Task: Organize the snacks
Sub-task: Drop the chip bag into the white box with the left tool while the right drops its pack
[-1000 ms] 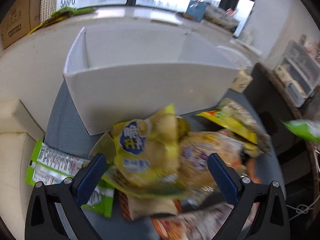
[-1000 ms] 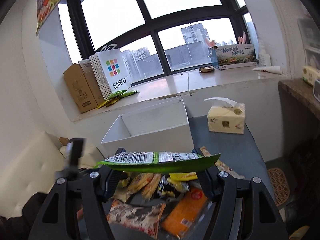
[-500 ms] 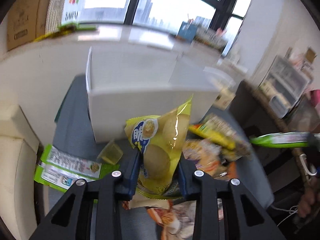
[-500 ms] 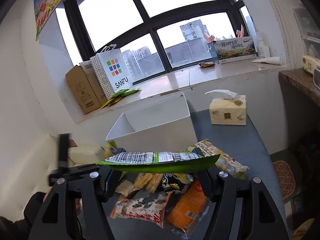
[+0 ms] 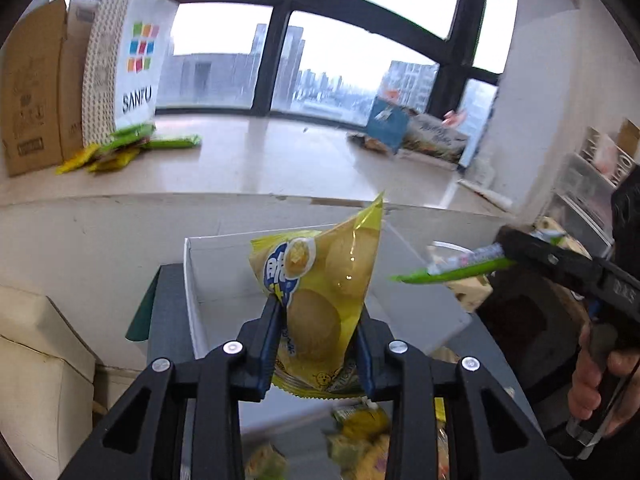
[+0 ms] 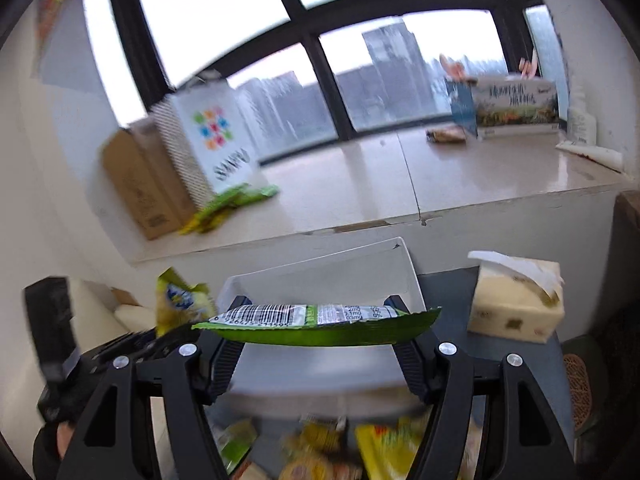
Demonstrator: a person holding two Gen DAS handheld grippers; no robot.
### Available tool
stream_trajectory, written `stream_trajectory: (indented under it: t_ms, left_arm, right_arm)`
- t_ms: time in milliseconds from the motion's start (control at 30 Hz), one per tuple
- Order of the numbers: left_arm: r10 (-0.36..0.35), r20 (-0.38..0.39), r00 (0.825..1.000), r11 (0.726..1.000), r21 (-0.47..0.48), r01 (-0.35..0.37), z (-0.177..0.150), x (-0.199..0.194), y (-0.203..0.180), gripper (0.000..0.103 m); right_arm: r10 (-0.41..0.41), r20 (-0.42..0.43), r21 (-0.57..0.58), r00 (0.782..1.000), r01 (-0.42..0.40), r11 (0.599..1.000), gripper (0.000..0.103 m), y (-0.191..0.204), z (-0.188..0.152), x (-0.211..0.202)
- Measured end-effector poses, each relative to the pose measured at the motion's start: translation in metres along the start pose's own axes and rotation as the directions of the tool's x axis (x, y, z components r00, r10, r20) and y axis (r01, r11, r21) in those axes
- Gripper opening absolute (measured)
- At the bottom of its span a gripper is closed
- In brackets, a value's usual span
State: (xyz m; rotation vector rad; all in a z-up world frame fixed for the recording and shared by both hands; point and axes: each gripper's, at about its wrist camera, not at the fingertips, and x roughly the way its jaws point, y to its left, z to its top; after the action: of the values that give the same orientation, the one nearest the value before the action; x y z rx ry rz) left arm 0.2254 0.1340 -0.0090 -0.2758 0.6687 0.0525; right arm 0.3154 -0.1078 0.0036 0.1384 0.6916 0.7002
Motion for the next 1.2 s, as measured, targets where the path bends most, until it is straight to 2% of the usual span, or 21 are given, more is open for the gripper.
stream_trajectory:
  t_ms: [67, 133, 167, 200, 233, 267, 367, 467, 567, 633, 700, 767, 800, 867, 967, 1033, 1200]
  left_arm:
    - [0.019, -0.021, 1.0, 1.0, -0.008, -0.019, 0.008, 0.023, 0.002, 0.037]
    - [0.051, -0.058, 0.997, 0.999, -0.011, -0.052, 0.01, 0.044, 0.008, 0.043]
    - [0.07, -0.09, 0.993, 0.997, -0.015, -0.072, 0.01, 0.053, 0.012, 0.06]
    - [0.091, -0.112, 0.99, 0.995, -0.019, -0.093, 0.009, 0.059, 0.015, 0.09]
    - [0.102, -0.113, 0.988, 0.994, -0.02, -0.105, 0.007, 0.06, 0.017, 0.102]
    - [0.104, -0.083, 0.991, 0.994, -0.014, -0.105, 0.005, 0.057, 0.019, 0.103]
    - [0.121, -0.094, 0.988, 0.993, 0.003, -0.121, 0.001, 0.055, 0.021, 0.103]
    - [0.106, -0.064, 0.992, 0.994, -0.003, -0.106, -0.002, 0.042, 0.019, 0.103]
    - [0.077, -0.031, 0.997, 0.997, -0.005, -0.078, -0.008, 0.021, 0.016, 0.103]
    - [0.061, 0.009, 0.998, 0.997, 0.052, -0.062, -0.016, 0.002, 0.007, 0.103]
    - [0.071, 0.029, 0.997, 0.992, 0.105, -0.073, -0.025, -0.017, -0.006, 0.103]
    - [0.003, 0.058, 0.998, 0.995, 0.103, -0.009, -0.032, -0.036, -0.012, 0.103]
    - [-0.027, 0.091, 0.995, 0.996, 0.093, 0.019, -0.037, -0.047, -0.015, 0.103]
    - [-0.051, 0.132, 0.99, 0.996, 0.085, 0.039, -0.049, -0.069, -0.021, 0.103]
    - [-0.065, 0.107, 0.992, 0.997, 0.054, 0.06, -0.071, -0.09, -0.029, 0.103]
    - [-0.086, 0.101, 0.991, 0.996, 0.042, 0.082, -0.091, -0.108, -0.035, 0.103]
    - [-0.094, 0.115, 0.989, 0.994, 0.072, 0.086, -0.136, -0.139, -0.053, 0.103]
  right_arm:
    - [-0.026, -0.021, -0.003, 0.999, 0.026, 1.0, 0.073, -0.001, 0.013, 0.027]
    - [-0.035, -0.077, -0.003, 0.996, 0.035, 0.999, 0.075, -0.004, 0.025, 0.059]
    - [-0.031, -0.089, 0.002, 0.996, 0.031, 1.0, 0.079, -0.006, 0.028, 0.065]
    - [-0.037, -0.093, 0.011, 0.995, 0.038, 0.999, 0.095, -0.008, 0.031, 0.073]
    - [-0.053, -0.086, 0.022, 0.995, 0.055, 0.998, 0.102, -0.009, 0.033, 0.076]
    - [-0.054, -0.077, 0.031, 0.996, 0.057, 0.998, 0.103, -0.01, 0.032, 0.077]
    - [-0.004, -0.057, 0.053, 0.998, 0.007, 0.999, 0.103, -0.014, 0.03, 0.073]
    - [0.016, 0.016, 0.103, 1.0, -0.018, 0.994, 0.103, -0.022, 0.025, 0.057]
    - [0.013, 0.102, 0.096, 0.995, -0.023, 0.995, 0.103, -0.022, 0.022, 0.036]
    - [0.058, 0.142, 0.059, 0.988, -0.067, 0.996, 0.103, -0.019, 0.015, 0.017]
    - [0.125, 0.127, 0.004, 0.984, -0.126, 0.992, 0.103, -0.015, 0.0, -0.003]
    - [0.162, 0.062, -0.046, 0.985, -0.16, 0.986, 0.103, -0.012, -0.013, -0.017]
    - [0.158, 0.023, -0.086, 0.987, -0.155, 0.984, 0.103, -0.007, -0.024, -0.029]
    - [0.133, 0.063, -0.127, 0.989, -0.125, 0.984, 0.103, -0.005, -0.045, -0.055]
    - [0.092, 0.13, -0.152, 0.987, -0.072, 0.986, 0.103, -0.009, -0.082, -0.094]
    - [0.069, 0.13, -0.147, 0.989, -0.049, 0.988, 0.103, -0.015, -0.106, -0.113]
    - [0.038, 0.119, -0.081, 0.992, -0.029, 0.996, 0.103, -0.029, -0.158, -0.148]
